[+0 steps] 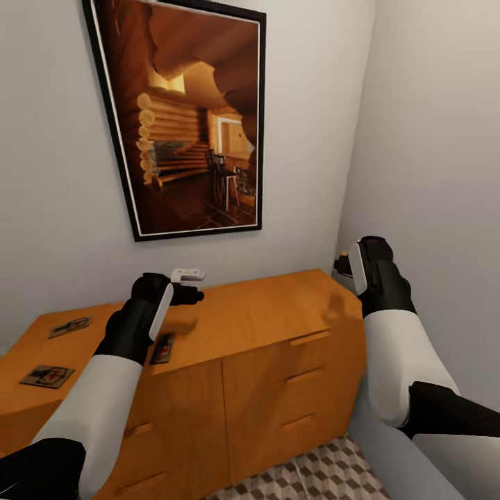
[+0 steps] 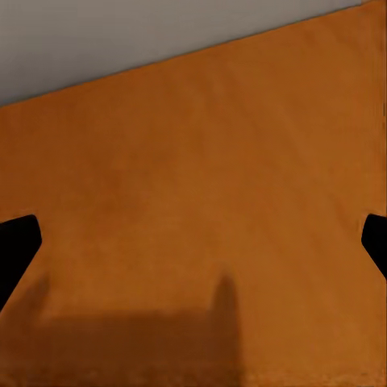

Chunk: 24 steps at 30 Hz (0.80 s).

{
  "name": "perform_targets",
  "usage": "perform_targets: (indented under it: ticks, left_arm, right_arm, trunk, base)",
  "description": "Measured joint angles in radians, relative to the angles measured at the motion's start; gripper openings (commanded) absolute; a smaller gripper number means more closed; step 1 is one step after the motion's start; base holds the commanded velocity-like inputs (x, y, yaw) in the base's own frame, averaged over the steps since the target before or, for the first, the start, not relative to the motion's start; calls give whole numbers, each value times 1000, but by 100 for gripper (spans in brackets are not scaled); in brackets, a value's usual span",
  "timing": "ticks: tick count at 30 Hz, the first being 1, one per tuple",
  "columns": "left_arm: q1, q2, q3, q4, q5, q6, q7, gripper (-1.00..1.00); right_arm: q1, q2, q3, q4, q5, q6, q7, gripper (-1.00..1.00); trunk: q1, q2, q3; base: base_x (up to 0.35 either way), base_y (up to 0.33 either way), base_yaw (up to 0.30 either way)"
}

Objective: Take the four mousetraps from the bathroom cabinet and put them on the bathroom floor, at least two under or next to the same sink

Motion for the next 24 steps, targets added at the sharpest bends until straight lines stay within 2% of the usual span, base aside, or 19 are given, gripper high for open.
perform_targets:
  ticks: [10,21,24]
  left_arm:
    - [0,5,4,4,0,0,0,100]
    - [0,2,30,59,2,-1,0,100]
    - [0,0,52,75,1,-1,2,100]
  right_arm:
    - [0,1,1,21,-6,0,2,-100]
    - [0,6,3,33,-7,0,3,-100]
    - [0,7,3,34,-7,0,3,-100]
  trunk:
    - [0,0,0]
    - [-1,0,0]
    - [-1,0,0]
  base:
    - [-79,0,0]
    - [-5,0,0]
    - [0,0,0]
